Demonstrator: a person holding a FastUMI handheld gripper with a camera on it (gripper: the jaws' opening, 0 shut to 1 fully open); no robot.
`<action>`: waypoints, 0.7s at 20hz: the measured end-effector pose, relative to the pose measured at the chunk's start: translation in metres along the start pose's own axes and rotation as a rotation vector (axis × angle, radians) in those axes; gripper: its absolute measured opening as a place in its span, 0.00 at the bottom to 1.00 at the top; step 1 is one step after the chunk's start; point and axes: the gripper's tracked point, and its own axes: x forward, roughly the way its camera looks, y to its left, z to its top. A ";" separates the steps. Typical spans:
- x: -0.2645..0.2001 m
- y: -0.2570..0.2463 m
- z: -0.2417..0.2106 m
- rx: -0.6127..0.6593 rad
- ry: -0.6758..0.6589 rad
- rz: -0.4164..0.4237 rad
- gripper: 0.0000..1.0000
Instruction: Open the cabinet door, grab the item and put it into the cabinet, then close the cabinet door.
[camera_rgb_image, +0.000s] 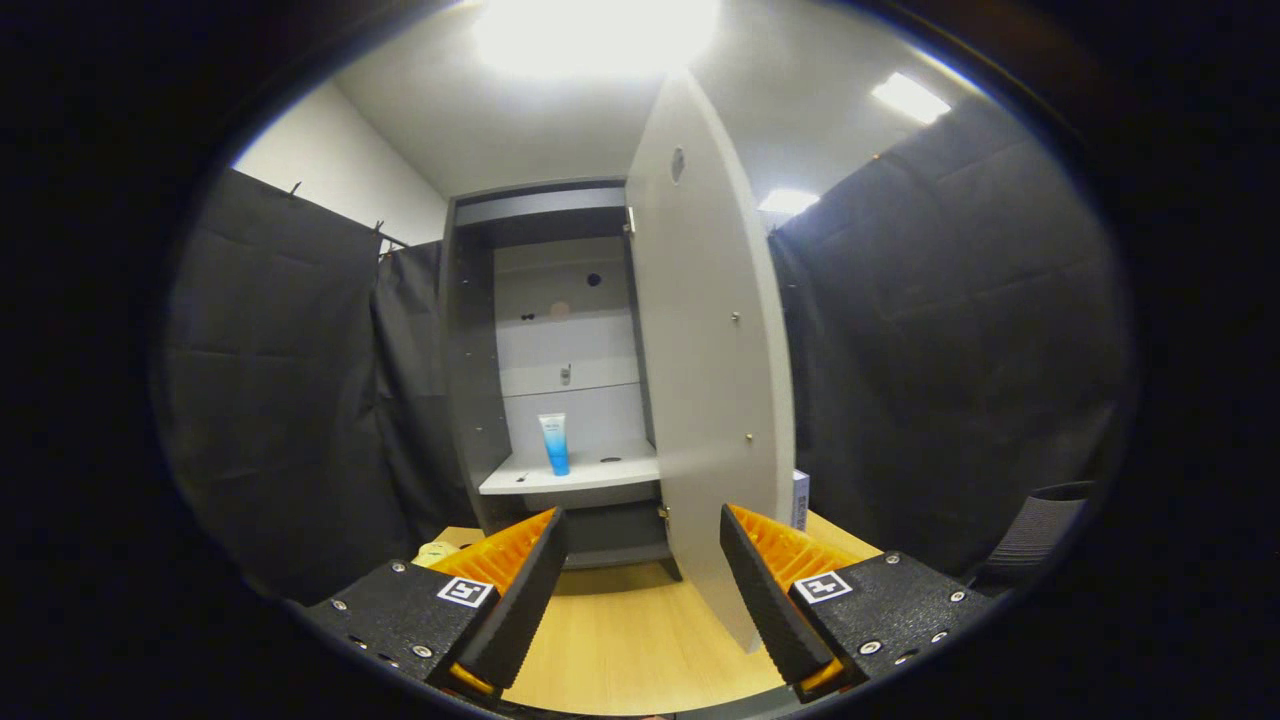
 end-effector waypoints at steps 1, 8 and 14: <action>-0.001 -0.016 0.003 0.006 -0.005 -0.033 0.93; 0.002 -0.117 0.027 0.020 -0.034 -0.257 0.94; 0.038 -0.167 0.046 0.025 -0.063 -0.380 0.95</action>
